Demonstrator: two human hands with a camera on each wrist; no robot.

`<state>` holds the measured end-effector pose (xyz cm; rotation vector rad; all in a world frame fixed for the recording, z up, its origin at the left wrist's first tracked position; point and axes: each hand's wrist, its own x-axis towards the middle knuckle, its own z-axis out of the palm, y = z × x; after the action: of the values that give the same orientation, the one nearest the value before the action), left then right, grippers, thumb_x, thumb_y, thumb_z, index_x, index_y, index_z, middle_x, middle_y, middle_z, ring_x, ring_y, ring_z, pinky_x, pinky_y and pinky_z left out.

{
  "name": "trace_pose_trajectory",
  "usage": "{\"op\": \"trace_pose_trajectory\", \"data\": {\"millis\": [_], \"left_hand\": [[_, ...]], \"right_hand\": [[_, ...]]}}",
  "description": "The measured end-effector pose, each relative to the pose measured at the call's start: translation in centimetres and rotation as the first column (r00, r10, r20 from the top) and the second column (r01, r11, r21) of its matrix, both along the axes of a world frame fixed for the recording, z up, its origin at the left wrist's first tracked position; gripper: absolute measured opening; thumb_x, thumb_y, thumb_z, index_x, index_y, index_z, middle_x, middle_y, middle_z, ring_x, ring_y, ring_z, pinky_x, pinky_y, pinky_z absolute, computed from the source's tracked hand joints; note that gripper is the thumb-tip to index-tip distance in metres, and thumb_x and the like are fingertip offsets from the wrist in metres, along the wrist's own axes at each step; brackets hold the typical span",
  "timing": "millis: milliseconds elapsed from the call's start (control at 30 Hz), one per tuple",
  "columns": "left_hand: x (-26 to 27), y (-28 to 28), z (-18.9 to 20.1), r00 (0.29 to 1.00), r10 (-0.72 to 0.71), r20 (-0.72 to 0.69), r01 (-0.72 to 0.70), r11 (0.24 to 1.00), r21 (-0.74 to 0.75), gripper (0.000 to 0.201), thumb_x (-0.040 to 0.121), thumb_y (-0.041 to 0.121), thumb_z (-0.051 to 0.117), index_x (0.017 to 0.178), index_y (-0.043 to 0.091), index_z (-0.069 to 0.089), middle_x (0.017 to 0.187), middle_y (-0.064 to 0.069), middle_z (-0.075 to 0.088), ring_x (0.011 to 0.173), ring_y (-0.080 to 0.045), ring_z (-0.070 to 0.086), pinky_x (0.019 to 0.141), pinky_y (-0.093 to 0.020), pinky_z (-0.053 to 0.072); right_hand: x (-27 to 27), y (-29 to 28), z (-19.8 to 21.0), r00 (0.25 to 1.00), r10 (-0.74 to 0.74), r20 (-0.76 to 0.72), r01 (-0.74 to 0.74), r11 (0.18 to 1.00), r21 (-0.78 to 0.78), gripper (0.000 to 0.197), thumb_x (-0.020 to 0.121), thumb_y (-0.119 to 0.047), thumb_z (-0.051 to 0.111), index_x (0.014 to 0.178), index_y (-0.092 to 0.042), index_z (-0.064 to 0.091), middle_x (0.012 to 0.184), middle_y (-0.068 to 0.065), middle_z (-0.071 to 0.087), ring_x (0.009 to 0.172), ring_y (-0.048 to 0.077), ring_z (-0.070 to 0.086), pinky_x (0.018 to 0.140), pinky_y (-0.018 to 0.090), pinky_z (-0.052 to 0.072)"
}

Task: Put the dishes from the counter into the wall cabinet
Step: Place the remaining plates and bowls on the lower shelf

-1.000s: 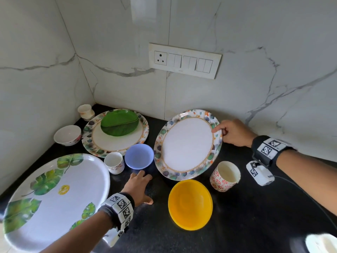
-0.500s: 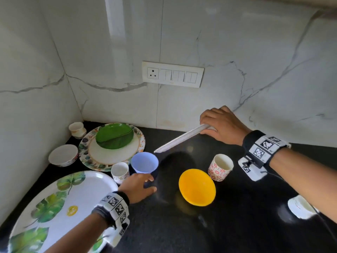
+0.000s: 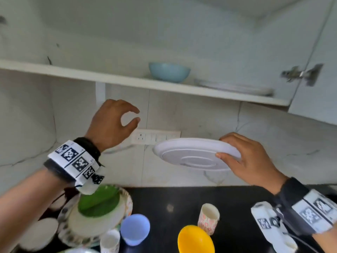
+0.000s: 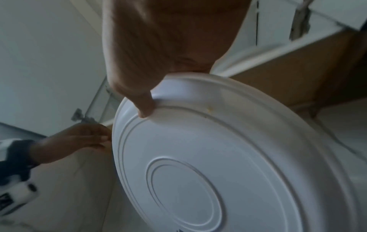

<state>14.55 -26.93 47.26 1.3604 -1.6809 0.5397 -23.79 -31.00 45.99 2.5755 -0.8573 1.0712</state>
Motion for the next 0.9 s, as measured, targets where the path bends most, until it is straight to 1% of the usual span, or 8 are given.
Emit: {"op": "trace_pose_trajectory", "data": {"millis": [133, 267, 433, 567, 633, 733, 833, 900], "left_hand": [[-1.5, -2.4, 4.8, 0.993, -0.030, 0.116, 0.044, 0.992, -0.116, 0.036, 0.084, 0.046, 0.051, 0.106, 0.024, 0.069, 0.107, 0.002, 0.065, 0.100, -0.026, 0.056, 0.083, -0.044, 0.047], [-4.4, -5.4, 8.8, 0.957, 0.072, 0.279, -0.017, 0.981, -0.196, 0.040, 0.081, 0.046, 0.050, 0.109, 0.024, 0.068, 0.112, -0.002, 0.061, 0.103, -0.029, 0.054, 0.077, -0.038, 0.039], [-7.9, -9.2, 11.4, 0.945, 0.031, 0.327, 0.009, 0.993, -0.121, 0.056, 0.082, 0.059, 0.038, 0.120, 0.027, 0.062, 0.118, 0.002, 0.061, 0.105, -0.026, 0.058, 0.078, -0.039, 0.041], [-9.9, -11.4, 11.3, 0.918, 0.070, 0.390, -0.054, 0.997, -0.052, 0.068, 0.085, 0.067, 0.020, 0.127, 0.031, 0.059, 0.126, 0.009, 0.063, 0.103, -0.022, 0.064, 0.076, -0.036, 0.049], [-10.0, -12.0, 10.9, 0.893, 0.148, 0.425, -0.115, 0.988, -0.102, 0.068, 0.088, 0.068, 0.014, 0.120, 0.036, 0.063, 0.113, 0.013, 0.068, 0.091, -0.018, 0.068, 0.065, -0.031, 0.049], [-9.6, -12.2, 10.7, 0.873, 0.192, 0.447, -0.129, 0.977, -0.169, 0.067, 0.092, 0.069, 0.013, 0.105, 0.038, 0.071, 0.085, 0.009, 0.073, 0.071, -0.017, 0.068, 0.053, -0.026, 0.044], [-9.3, -12.2, 10.4, 0.880, 0.195, 0.433, -0.108, 0.970, -0.217, 0.064, 0.092, 0.070, 0.016, 0.102, 0.039, 0.072, 0.079, 0.009, 0.072, 0.068, -0.017, 0.068, 0.050, -0.025, 0.039], [-9.5, -12.2, 10.4, 0.882, 0.190, 0.431, -0.088, 0.966, -0.245, 0.063, 0.092, 0.071, 0.017, 0.103, 0.039, 0.071, 0.079, 0.011, 0.072, 0.067, -0.016, 0.068, 0.050, -0.024, 0.036]], "right_hand": [[-1.6, 3.7, 4.8, 0.997, -0.021, 0.078, 0.031, 0.992, -0.124, 0.021, 0.089, -0.039, 0.063, 0.102, -0.023, 0.063, 0.094, -0.015, 0.059, 0.079, 0.008, 0.059, 0.065, 0.030, 0.048], [-3.3, 7.2, 10.5, 0.987, -0.001, 0.162, 0.041, 0.969, -0.242, 0.026, 0.087, -0.038, 0.065, 0.105, -0.018, 0.065, 0.097, -0.011, 0.061, 0.086, 0.008, 0.061, 0.070, 0.020, 0.045], [-5.5, 10.0, 16.1, 0.974, -0.053, 0.219, 0.135, 0.915, -0.381, 0.024, 0.084, -0.028, 0.069, 0.102, -0.011, 0.066, 0.091, -0.002, 0.062, 0.080, 0.015, 0.060, 0.065, 0.027, 0.044], [-6.5, 10.0, 19.8, 0.966, -0.057, 0.251, 0.166, 0.882, -0.440, 0.019, 0.085, -0.028, 0.069, 0.099, -0.016, 0.063, 0.089, 0.002, 0.061, 0.082, 0.009, 0.058, 0.068, 0.019, 0.041], [-6.8, 9.3, 21.5, 0.961, -0.053, 0.270, 0.175, 0.874, -0.452, 0.020, 0.085, -0.028, 0.070, 0.100, -0.018, 0.062, 0.089, 0.003, 0.061, 0.082, 0.004, 0.056, 0.069, 0.015, 0.040], [-6.6, 8.1, 24.0, 0.958, -0.054, 0.283, 0.182, 0.873, -0.453, 0.026, 0.085, -0.031, 0.070, 0.104, -0.015, 0.064, 0.093, 0.001, 0.062, 0.083, -0.005, 0.055, 0.072, 0.006, 0.037], [-5.6, 6.8, 26.1, 0.964, -0.045, 0.261, 0.157, 0.891, -0.426, 0.031, 0.084, -0.036, 0.070, 0.108, -0.017, 0.065, 0.099, -0.002, 0.064, 0.087, -0.013, 0.055, 0.075, 0.003, 0.037], [-5.0, 6.2, 27.1, 0.969, -0.031, 0.247, 0.139, 0.890, -0.433, 0.037, 0.084, -0.041, 0.070, 0.109, -0.014, 0.066, 0.100, -0.002, 0.064, 0.083, -0.008, 0.056, 0.076, 0.002, 0.038]]}}
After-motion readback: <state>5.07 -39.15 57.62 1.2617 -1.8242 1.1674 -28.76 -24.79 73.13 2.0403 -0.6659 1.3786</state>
